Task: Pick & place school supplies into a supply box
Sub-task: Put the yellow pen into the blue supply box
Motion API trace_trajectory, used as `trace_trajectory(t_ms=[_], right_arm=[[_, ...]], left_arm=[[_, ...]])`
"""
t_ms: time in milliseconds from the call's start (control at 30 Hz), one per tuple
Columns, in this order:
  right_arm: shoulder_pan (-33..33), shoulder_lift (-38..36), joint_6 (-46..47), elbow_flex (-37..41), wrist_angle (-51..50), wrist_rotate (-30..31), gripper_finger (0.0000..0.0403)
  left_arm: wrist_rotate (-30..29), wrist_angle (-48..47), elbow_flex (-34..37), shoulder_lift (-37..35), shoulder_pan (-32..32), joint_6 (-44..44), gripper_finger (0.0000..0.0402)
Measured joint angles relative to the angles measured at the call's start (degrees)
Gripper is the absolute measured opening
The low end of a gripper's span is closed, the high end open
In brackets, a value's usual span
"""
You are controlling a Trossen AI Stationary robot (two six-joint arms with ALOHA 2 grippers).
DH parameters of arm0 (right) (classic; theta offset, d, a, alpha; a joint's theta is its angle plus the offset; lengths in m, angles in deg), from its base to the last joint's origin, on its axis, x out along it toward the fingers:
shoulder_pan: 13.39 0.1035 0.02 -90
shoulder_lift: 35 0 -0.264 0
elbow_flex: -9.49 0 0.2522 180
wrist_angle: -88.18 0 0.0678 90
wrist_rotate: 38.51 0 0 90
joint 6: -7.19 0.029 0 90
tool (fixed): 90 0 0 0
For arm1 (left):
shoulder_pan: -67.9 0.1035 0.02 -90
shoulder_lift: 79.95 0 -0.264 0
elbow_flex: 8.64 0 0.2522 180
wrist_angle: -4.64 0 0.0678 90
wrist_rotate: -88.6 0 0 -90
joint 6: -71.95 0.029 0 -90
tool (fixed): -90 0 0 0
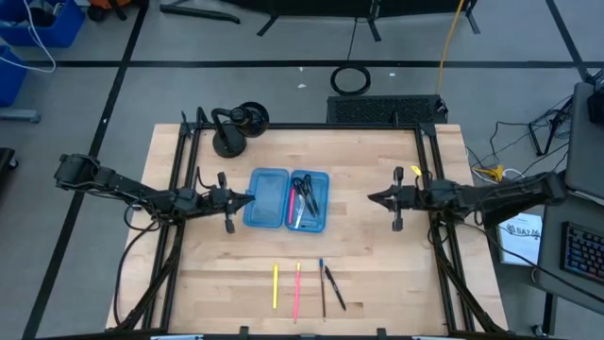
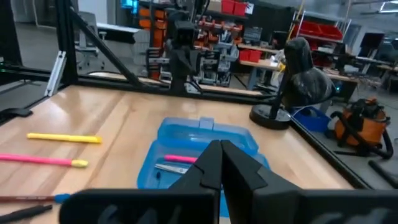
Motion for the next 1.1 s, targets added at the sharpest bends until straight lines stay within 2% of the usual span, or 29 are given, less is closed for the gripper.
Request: trace_trajectory(t_ms=[167, 367, 433, 567, 667, 767, 867, 1000, 1100], right_arm=[[0.00, -4.85, 0.58, 0.02, -5.79, -0.97, 0.0000], [0.24, -7.29, 1.90, 6.13, -0.63, -0.99, 0.0000], [0.22, -7.74, 2.01, 8.80, 4.65, -0.91, 0.0000], [0.20, -7.31, 2.16, 8.63, 3.81, 0.69, 0.0000], [0.20, -7.65, 1.01, 8.68, 5.60, 0.56, 0.0000], [0.20, -7.41, -1.96, 8.70, 5.01, 0.58, 0.0000], [0.20, -7.50, -3.35, 8.74, 5.61, 0.55, 0.0000], [0.20, -7.41, -3.80, 8.79, 5.22, 0.54, 0.0000], [0.20, -7.47, -3.81, 8.81, 5.24, 0.54, 0.0000]], left_arm=[[-0.07, -1.26, 0.00, -0.01, 0.00, -0.56, 0.0008], [1.55, -3.39, 0.00, -0.02, -0.11, -3.64, 0.0008], [2.56, -4.23, 0.00, 0.00, -0.41, -4.87, 0.0008], [1.34, -8.70, -2.43, 0.00, -2.30, -6.84, 0.0007], [-1.59, -22.77, -11.87, 0.01, -6.14, -5.59, 0.0004], [-11.52, -46.34, -26.62, 1.34, -11.62, -8.85, 0.0004], [-20.57, -65.02, -40.16, 5.07, -17.97, -16.01, 0.0004], [-29.01, -78.68, -54.05, 12.05, -26.29, -30.05, 0.0003], [-30.70, -84.79, -62.06, 18.94, -31.18, -41.19, 0.0002]])
